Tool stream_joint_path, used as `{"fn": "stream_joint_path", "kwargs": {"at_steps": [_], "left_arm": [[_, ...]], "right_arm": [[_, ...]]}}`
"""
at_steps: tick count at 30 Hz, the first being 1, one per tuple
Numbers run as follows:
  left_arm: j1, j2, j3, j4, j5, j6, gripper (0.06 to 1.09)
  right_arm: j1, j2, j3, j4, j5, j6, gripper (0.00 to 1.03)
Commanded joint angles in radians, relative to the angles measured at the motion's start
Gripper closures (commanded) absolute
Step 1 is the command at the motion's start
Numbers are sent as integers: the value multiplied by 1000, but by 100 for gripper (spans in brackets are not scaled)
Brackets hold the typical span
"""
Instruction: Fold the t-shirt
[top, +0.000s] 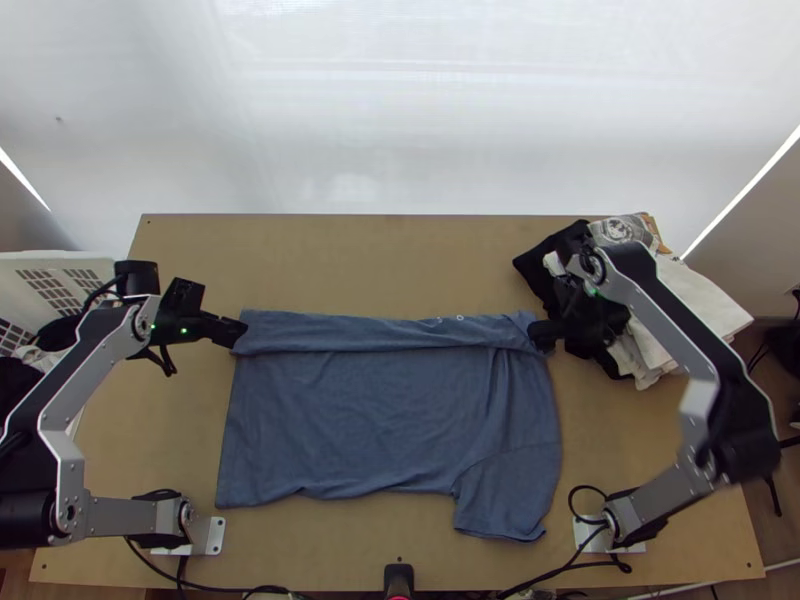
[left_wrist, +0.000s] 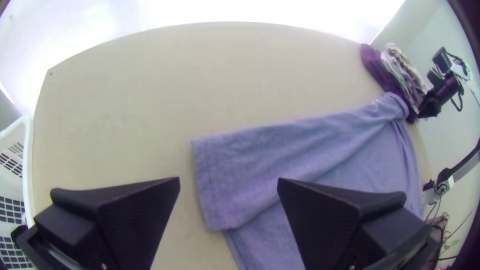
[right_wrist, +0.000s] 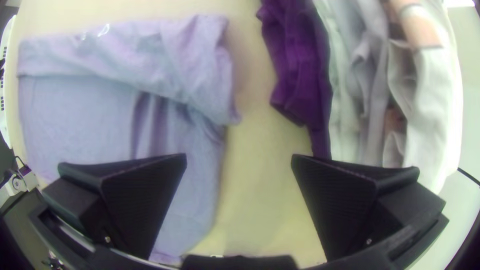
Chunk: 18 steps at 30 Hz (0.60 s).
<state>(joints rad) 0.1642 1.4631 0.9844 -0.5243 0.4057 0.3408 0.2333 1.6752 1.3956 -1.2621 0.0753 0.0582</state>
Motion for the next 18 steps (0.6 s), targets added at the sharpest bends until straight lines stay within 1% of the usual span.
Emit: {"fn": "stream_joint_path", "kwargs": {"at_steps": [1,3,4,6,7,8,10,13,16,18], "left_arm": [[15,-76,22,-32,25,-54,11],[14,-92,23,-45,25,-74,11],[9,-99,26,-56,25,-80,11],[0,-115,33,-79,25,-109,11],[-6,-119,34,-97,25,-109,11],[-15,-121,37,-125,25,-109,11],[-32,-118,46,-174,25,-112,11],[-72,-118,48,-226,25,-160,11],[-104,-136,39,-250,31,-214,11],[-114,-147,30,-250,45,-232,11]], "right_arm": [[78,-235,-133,-72,0,109,5],[90,-295,-195,-120,-32,195,5],[92,-328,-236,-128,-54,278,5],[116,-391,-305,-143,-55,345,5],[135,-427,-346,-143,-60,394,5],[146,-459,-385,-143,-88,442,5],[124,-494,-455,-138,-189,459,5],[112,-525,-561,-115,-296,471,5],[123,-571,-656,-14,-327,499,5],[112,-575,-672,20,-327,499,5]]}}
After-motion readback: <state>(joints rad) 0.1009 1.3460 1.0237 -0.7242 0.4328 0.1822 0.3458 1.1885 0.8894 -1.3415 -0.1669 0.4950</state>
